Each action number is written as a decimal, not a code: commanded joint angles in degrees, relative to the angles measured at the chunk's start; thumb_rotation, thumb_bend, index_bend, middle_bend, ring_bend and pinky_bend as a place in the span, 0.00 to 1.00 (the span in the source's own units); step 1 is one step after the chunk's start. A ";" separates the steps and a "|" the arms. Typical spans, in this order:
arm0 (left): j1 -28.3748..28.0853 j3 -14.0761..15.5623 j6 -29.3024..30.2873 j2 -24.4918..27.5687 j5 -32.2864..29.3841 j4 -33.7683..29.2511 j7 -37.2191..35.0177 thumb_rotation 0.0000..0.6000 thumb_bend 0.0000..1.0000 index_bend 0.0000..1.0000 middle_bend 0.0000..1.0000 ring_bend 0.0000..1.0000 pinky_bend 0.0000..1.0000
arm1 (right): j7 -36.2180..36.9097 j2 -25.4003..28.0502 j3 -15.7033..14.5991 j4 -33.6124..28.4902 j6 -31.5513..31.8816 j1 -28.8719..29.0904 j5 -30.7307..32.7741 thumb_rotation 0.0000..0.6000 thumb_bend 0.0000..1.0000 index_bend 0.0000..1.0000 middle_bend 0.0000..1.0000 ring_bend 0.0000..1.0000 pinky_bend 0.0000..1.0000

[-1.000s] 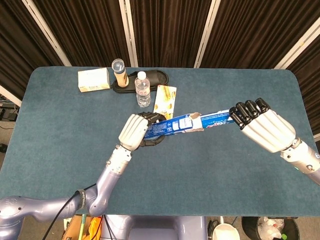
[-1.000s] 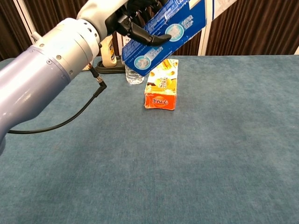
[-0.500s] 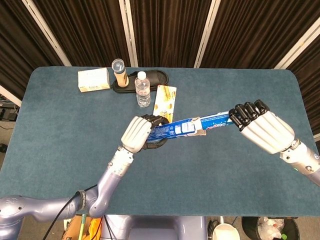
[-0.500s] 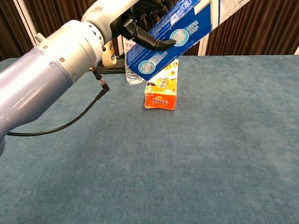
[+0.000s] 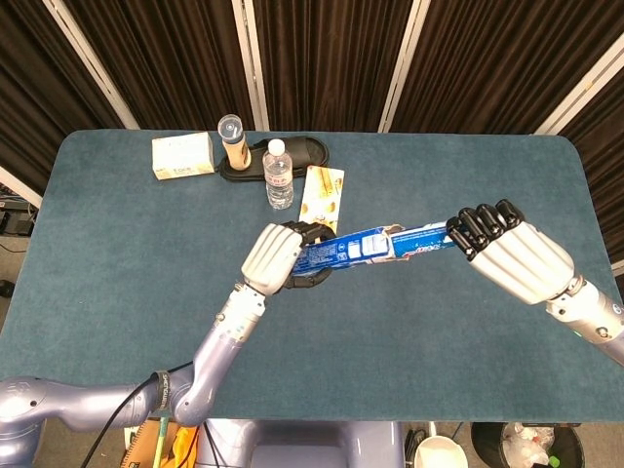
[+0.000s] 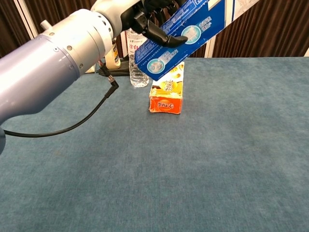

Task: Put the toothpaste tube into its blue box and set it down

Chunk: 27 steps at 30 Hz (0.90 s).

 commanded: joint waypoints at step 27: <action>-4.64 -2.20 -1.56 -0.38 -4.02 0.36 5.41 1.00 0.37 0.40 0.54 0.49 0.55 | 1.82 -1.95 1.38 1.96 6.66 -1.62 0.35 1.00 0.56 0.39 0.58 0.44 0.37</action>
